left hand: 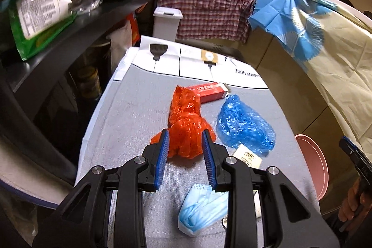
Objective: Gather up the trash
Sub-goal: 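Grasp the red plastic bag with the left tool while the right tool grasps the blue bag, then lift both bags and carry both tools over the pink bin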
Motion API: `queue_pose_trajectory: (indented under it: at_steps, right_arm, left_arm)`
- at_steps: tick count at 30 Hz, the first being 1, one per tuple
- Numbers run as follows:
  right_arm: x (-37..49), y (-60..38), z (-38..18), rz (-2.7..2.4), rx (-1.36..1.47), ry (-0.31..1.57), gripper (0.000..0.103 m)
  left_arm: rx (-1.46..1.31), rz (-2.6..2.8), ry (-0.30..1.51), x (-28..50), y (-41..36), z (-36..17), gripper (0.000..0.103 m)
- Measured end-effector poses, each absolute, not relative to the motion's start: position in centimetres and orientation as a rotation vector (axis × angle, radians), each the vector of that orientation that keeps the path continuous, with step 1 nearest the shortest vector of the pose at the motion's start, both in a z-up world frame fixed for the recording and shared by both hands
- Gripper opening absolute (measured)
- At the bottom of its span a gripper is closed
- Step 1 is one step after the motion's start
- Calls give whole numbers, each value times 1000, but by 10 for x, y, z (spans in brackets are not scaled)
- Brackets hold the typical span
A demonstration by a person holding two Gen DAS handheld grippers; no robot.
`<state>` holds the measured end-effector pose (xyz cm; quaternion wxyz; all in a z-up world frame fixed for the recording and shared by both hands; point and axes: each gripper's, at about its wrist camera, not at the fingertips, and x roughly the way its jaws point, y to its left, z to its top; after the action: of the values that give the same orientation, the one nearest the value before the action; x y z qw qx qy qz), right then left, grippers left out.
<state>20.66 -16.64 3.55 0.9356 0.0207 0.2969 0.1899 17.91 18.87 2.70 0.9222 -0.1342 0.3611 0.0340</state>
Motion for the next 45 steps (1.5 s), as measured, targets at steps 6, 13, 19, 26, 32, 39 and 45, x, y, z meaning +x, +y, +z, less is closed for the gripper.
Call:
queue_pose_trajectory:
  at_steps: [6, 13, 19, 26, 32, 39, 45]
  right_arm:
    - [230, -128, 21, 453, 33, 629, 42]
    - [259, -95, -2, 505, 28, 680, 42]
    - [277, -73, -22, 540, 6, 733, 42]
    - [289, -65, -46, 540, -14, 801, 42]
    - [289, -55, -56, 551, -49, 826, 37]
    - [289, -57, -57, 550, -41, 831, 14]
    - [280, -55, -50, 555, -72, 794, 4]
  left_arm:
    - [-270, 61, 752, 191, 187, 17, 29]
    - [-261, 74, 761, 202, 191, 8, 29]
    - [-277, 74, 766, 211, 198, 2, 29]
    - [-279, 54, 775, 220, 195, -2, 29]
    - [-250, 29, 786, 225, 186, -5, 26]
    - [-226, 21, 775, 220, 182, -1, 15]
    - [-210, 36, 753, 215, 185, 6, 11]
